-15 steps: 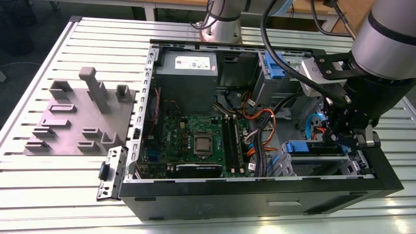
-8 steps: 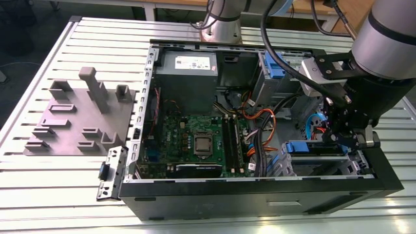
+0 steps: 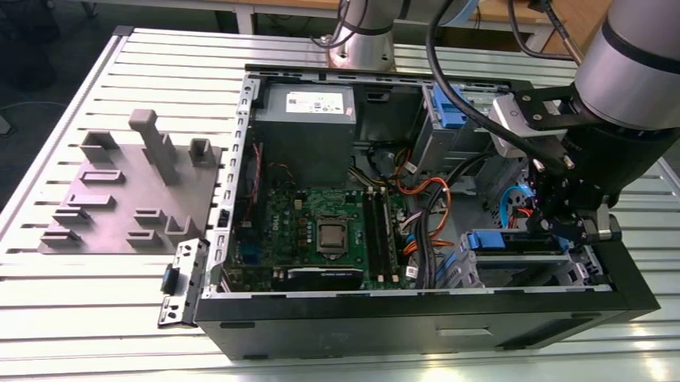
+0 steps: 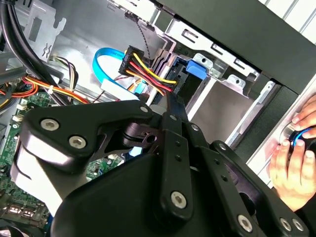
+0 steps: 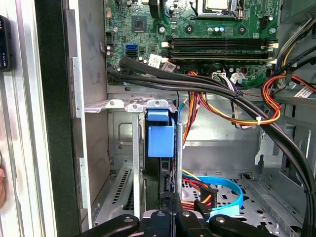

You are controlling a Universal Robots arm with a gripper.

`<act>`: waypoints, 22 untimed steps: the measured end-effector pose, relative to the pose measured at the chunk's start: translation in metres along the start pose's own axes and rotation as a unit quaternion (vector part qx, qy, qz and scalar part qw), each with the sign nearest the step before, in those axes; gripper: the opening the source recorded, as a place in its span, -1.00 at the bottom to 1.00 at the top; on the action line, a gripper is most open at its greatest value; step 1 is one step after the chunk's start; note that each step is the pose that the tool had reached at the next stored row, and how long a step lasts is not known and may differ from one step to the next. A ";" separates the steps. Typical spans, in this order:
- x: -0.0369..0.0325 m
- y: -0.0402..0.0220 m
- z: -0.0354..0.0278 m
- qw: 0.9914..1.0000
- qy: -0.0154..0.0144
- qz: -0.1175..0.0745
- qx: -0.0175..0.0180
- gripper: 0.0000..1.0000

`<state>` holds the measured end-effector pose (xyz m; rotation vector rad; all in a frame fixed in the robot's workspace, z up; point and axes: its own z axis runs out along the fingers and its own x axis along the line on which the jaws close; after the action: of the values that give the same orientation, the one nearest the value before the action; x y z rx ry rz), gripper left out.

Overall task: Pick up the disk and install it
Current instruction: 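Insert the second disk wire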

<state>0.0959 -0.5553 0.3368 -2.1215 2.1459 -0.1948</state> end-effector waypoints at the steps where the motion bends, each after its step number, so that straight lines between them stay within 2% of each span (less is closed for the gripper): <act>1: 0.0000 0.0000 0.0000 1.000 0.000 0.000 0.000 -0.79; 5: 0.0000 -0.0001 -0.0001 1.000 0.000 0.000 -0.008 -0.79; 6: 0.0001 -0.0001 -0.0004 1.000 0.000 0.000 -0.009 -0.79; 11: 0.0000 -0.0005 -0.0033 1.000 0.000 0.000 -0.009 -0.79; 20: 0.0001 -0.0038 -0.0222 1.000 0.000 0.000 -0.009 -0.79; 22: 0.0002 -0.0041 -0.0242 1.000 0.000 0.000 -0.010 -0.79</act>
<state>0.0957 -0.5553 0.3614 -2.1323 2.1567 -0.1746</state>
